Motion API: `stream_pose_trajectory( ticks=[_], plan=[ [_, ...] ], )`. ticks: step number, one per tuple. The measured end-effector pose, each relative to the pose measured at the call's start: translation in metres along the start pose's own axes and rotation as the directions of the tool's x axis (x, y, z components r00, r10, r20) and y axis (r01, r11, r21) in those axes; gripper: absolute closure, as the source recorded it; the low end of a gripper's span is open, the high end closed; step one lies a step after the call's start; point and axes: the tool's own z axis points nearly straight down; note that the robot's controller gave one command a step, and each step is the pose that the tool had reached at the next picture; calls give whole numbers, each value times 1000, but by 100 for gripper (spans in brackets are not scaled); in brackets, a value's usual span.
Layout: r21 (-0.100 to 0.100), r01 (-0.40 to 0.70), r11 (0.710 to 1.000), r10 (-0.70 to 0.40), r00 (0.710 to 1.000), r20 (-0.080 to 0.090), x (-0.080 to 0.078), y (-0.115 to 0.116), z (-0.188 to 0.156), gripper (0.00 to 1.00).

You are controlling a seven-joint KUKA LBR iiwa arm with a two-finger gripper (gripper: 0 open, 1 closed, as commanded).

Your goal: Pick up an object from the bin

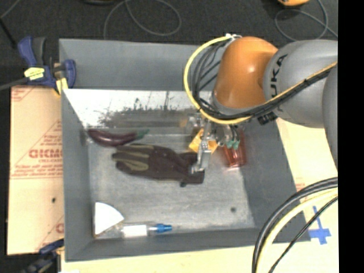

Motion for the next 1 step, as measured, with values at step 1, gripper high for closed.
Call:
stream_pose_trajectory(
  ticks=[1],
  plan=[
    [0, 45, 999, -45, 999, -5, 46, -10, 47, 100]
  ],
)
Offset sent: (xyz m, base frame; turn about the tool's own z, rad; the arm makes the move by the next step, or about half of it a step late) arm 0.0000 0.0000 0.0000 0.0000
